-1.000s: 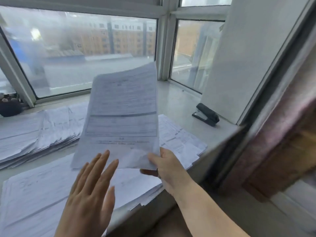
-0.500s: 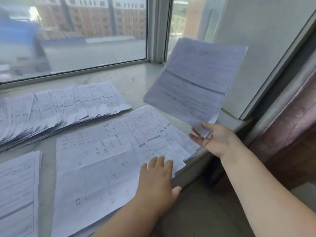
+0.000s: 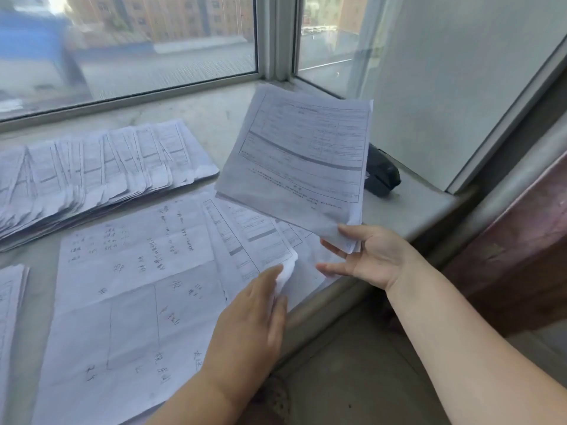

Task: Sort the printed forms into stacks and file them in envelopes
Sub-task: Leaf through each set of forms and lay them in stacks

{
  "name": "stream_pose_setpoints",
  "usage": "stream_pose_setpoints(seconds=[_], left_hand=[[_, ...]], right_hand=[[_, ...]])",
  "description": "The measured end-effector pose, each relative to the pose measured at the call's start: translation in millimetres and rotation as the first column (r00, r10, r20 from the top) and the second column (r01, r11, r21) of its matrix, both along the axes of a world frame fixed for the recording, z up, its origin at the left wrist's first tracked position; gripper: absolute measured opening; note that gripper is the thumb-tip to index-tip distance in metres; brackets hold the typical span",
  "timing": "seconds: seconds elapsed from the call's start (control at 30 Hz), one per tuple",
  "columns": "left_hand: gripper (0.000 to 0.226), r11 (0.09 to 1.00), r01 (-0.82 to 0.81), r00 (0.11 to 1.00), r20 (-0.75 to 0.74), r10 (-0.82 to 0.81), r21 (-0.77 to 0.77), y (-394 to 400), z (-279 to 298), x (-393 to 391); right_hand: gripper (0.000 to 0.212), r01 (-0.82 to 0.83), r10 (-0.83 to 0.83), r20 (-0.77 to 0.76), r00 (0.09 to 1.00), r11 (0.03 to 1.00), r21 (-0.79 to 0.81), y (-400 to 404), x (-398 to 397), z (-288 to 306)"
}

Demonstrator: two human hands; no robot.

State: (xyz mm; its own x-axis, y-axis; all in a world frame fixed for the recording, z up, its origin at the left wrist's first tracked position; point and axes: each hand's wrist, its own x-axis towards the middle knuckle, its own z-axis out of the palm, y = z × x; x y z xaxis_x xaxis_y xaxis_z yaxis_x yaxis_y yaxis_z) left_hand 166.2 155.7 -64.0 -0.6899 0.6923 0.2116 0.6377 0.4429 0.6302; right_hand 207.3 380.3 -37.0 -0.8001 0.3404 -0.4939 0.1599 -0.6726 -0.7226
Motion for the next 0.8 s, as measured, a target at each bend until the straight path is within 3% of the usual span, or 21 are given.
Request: stream_pose_setpoints(seconds=[0.17,0.3,0.37,0.43,0.5,0.57,0.67,0.73,0.8], left_hand=[[0.038,0.99,-0.138,0.99,0.01,0.138,-0.021,4,-4,0],[0.054,0.988,-0.109,0.994,0.001,0.11,-0.107,13,-2,-2],[0.039,0.985,-0.114,0.993,0.007,0.116,-0.13,17,1,-3],[0.009,0.987,-0.119,0.993,-0.006,0.119,-0.112,16,8,-3],[0.026,0.985,-0.17,0.985,0.01,0.17,-0.033,12,7,-2],[0.041,0.948,-0.293,0.946,0.183,0.268,0.126,6,6,-2],[0.032,0.763,-0.543,0.818,0.427,0.385,0.351,-5,3,1],[0.015,0.663,-0.601,0.778,0.515,0.359,0.446,-12,3,1],[0.018,0.623,-0.602,0.783,0.522,0.338,0.5,-18,5,0]], right_hand=[[0.026,-0.112,0.108,-0.059,0.992,0.99,-0.087,-14,-11,0],[0.04,-0.186,0.165,-0.168,0.972,0.975,-0.12,-25,-20,4],[0.044,-0.19,0.167,-0.184,0.969,0.975,-0.114,-30,-24,5],[0.042,-0.189,0.17,-0.181,0.969,0.978,-0.092,-34,-26,8],[0.032,-0.142,0.132,-0.153,0.979,0.989,-0.05,-35,-23,13],[0.024,0.006,-0.002,-0.083,0.997,0.999,0.039,-31,-17,20],[0.023,0.144,-0.179,0.059,0.982,0.915,0.376,-12,2,34],[0.026,0.042,-0.148,0.14,0.979,0.819,0.572,4,19,47],[0.026,-0.137,-0.032,0.243,0.969,0.753,0.644,17,33,64]])
